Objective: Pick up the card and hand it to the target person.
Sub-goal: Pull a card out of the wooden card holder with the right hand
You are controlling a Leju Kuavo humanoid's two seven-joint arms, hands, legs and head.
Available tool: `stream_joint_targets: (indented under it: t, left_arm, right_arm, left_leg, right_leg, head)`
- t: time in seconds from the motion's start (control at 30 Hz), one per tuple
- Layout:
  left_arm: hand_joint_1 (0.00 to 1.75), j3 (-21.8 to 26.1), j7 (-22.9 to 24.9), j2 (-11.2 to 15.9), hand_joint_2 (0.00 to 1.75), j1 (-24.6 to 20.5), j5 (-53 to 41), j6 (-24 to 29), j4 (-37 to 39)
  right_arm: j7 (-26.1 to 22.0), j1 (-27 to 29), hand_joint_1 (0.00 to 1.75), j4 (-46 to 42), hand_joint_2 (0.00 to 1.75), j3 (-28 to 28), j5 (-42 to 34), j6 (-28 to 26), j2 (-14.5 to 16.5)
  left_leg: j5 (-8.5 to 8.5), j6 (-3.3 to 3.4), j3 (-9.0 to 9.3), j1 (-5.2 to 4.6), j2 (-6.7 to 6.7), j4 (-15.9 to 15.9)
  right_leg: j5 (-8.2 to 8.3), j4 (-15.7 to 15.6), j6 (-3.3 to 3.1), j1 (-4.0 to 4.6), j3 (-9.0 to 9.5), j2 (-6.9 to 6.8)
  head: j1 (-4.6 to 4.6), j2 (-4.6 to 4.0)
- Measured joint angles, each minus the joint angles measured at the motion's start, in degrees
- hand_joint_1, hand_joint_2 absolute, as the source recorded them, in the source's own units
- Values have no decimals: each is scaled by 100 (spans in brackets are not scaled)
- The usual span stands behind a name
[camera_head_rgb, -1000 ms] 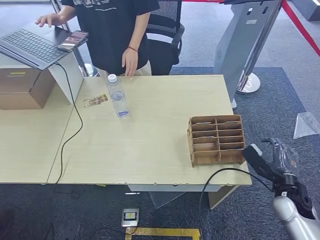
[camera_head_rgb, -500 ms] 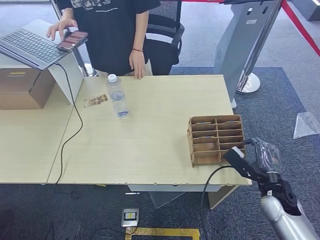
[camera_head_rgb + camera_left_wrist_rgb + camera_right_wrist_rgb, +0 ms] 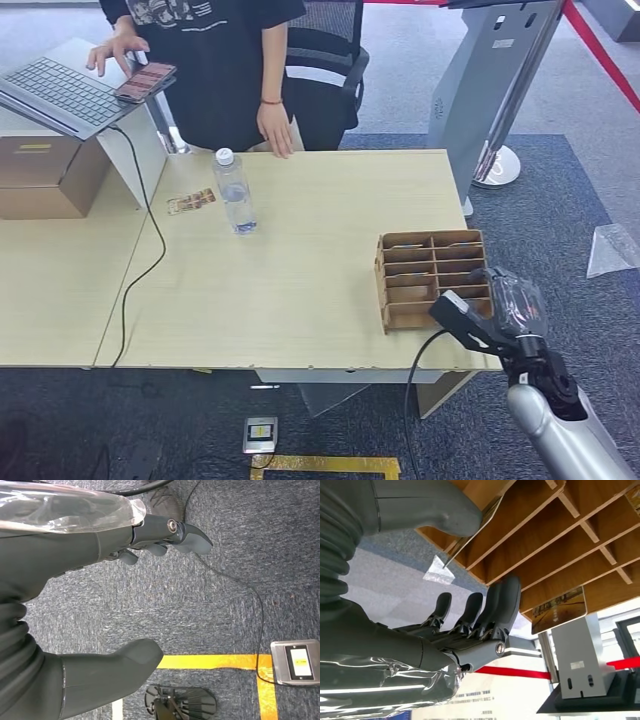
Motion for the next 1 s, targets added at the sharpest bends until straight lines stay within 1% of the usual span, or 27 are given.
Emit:
stream_joint_targets:
  t: [0.3, 0.6, 0.73, 0.9, 1.0]
  left_arm:
    - [0, -19, -49, -2, 175, 0, -30, -2, 0]
    - [0, -32, -74, -2, 175, 1, -34, -2, 0]
    - [0, -34, -80, -2, 175, 1, -37, -2, 0]
    - [0, -34, -93, -2, 175, 1, -35, -4, 0]
    - [0, -34, -99, -2, 175, 1, -28, -4, 0]
  right_arm:
    - [99, -54, 88, 9, 175, 121, 123, 17, 1]
    - [167, -55, 89, 9, 175, 173, 186, 98, 0]
    - [183, -55, 98, 10, 175, 189, 211, 108, 0]
    - [232, -54, 104, 10, 175, 204, 294, 161, -1]
    - [242, -55, 114, 10, 175, 207, 301, 199, -1]
  left_leg:
    - [0, 0, 1, 0, 0, 0]
    - [0, 0, 1, 0, 0, 0]
    - [0, 0, 2, 0, 0, 0]
    - [0, 0, 2, 0, 0, 0]
    - [0, 0, 2, 0, 0, 0]
  right_leg:
    - [0, 0, 0, 0, 0, 0]
    - [0, 0, 0, 0, 0, 0]
    - [0, 0, 0, 0, 0, 0]
    - [0, 0, 0, 0, 0, 0]
    - [0, 0, 0, 0, 0, 0]
  head:
    - [0, 0]
    - [0, 0]
    - [0, 0]
    - [0, 0]
    - [0, 0]
